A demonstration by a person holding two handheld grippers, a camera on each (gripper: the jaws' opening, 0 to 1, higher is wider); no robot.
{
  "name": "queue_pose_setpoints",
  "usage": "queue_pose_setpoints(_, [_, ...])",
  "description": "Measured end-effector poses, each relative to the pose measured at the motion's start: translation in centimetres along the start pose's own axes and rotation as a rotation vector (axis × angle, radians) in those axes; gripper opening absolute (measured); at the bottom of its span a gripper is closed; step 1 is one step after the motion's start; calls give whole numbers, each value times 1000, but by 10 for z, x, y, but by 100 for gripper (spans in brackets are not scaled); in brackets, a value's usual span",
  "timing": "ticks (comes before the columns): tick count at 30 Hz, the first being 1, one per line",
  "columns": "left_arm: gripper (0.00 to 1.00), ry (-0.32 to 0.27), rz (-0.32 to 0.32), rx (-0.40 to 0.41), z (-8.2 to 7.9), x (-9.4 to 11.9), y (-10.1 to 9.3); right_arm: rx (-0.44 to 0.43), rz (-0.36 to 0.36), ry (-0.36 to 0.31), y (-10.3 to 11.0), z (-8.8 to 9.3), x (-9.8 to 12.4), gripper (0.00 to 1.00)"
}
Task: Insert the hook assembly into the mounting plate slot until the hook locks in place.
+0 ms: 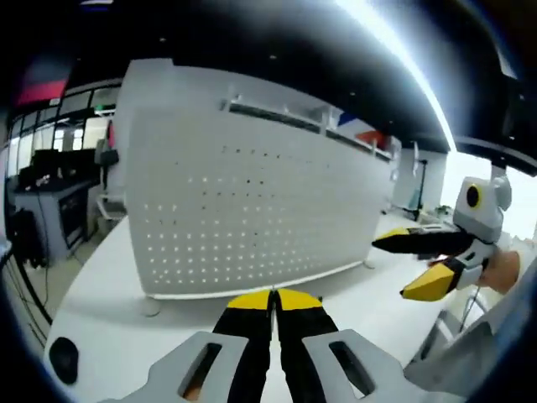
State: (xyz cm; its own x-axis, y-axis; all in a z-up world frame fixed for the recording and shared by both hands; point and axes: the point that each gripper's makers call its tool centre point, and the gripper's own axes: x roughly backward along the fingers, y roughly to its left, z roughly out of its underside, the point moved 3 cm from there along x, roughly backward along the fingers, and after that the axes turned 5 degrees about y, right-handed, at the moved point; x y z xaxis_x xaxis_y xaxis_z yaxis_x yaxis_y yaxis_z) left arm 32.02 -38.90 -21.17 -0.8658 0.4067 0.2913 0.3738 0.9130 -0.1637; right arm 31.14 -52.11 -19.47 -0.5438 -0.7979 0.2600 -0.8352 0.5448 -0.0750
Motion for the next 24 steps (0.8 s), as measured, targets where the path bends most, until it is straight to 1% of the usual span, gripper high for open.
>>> queue_pose_setpoints(7, [1, -31, 31, -5, -10, 22, -10, 14, -47, -18, 28, -11, -15, 34])
queue_pose_setpoints(10, [1, -47, 44, 4, -14, 28, -14, 28, -59, -24, 37, -16, -21, 30])
queue_pose_setpoints(16, [1, -57, 67, 18, -14, 33, -20, 56, -59, -22, 45, -19, -31, 22])
queue_pose_setpoints(24, [1, -67, 105, 47, -16, 38, -25, 91, -55, -18, 53, -19, -41, 11])
